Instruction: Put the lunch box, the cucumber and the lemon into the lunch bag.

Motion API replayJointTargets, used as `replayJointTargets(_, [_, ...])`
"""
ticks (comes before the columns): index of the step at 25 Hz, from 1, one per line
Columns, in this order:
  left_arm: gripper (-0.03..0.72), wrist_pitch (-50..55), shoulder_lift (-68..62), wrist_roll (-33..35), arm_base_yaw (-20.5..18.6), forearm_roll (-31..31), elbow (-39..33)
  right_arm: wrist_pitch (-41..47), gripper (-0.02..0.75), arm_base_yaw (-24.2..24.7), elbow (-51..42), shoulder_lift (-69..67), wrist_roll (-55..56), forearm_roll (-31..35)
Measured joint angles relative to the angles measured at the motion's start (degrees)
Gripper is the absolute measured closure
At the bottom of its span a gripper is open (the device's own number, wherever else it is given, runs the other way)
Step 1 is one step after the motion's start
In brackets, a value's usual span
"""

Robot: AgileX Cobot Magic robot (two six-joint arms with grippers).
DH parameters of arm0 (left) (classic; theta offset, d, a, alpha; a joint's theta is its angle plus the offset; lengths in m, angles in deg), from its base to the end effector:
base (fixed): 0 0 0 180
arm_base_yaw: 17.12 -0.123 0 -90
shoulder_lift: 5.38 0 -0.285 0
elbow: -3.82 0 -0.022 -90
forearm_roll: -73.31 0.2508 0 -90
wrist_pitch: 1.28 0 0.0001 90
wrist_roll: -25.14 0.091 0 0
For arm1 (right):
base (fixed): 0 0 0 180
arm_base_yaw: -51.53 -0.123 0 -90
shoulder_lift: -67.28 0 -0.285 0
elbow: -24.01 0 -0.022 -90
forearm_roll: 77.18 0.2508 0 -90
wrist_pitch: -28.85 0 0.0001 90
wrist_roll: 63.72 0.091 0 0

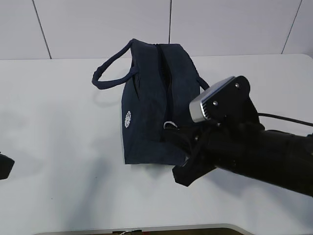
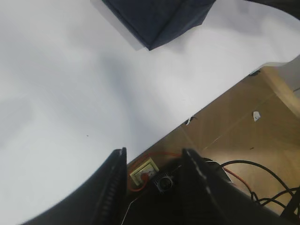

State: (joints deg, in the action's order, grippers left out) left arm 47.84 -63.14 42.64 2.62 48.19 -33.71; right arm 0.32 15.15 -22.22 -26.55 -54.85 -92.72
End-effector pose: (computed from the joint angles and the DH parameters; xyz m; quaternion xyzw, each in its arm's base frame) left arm 0.1343 -0.0793 0.2953 0.2159 0.9079 -0.2058 0.2943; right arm 0.2188 0.1756 0.1947 -0.3254 0.7637 0.2020 0.5197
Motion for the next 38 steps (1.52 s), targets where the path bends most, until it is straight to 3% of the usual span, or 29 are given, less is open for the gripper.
replayJointTargets(7, [0.387,-6.1,-7.6,3.9,2.6,-0.1,0.0,8.6,0.733,0.0,5.6,1.1,0.0,-1.6])
replayJointTargets(23, [0.386,-31.7,-28.6,5.9,18.0,-0.7,0.0,17.7,0.733,0.0,11.8,2.5,2.0,-3.8])
replayJointTargets(33, [0.380,-45.7,-33.3,6.0,22.3,-0.9,0.0,25.4,0.733,0.0,16.4,4.2,2.6,-3.9])
replayJointTargets(38, [0.305,-49.1,-34.0,6.0,23.6,-1.9,0.0,30.5,0.733,0.0,19.4,4.2,2.9,-3.9])
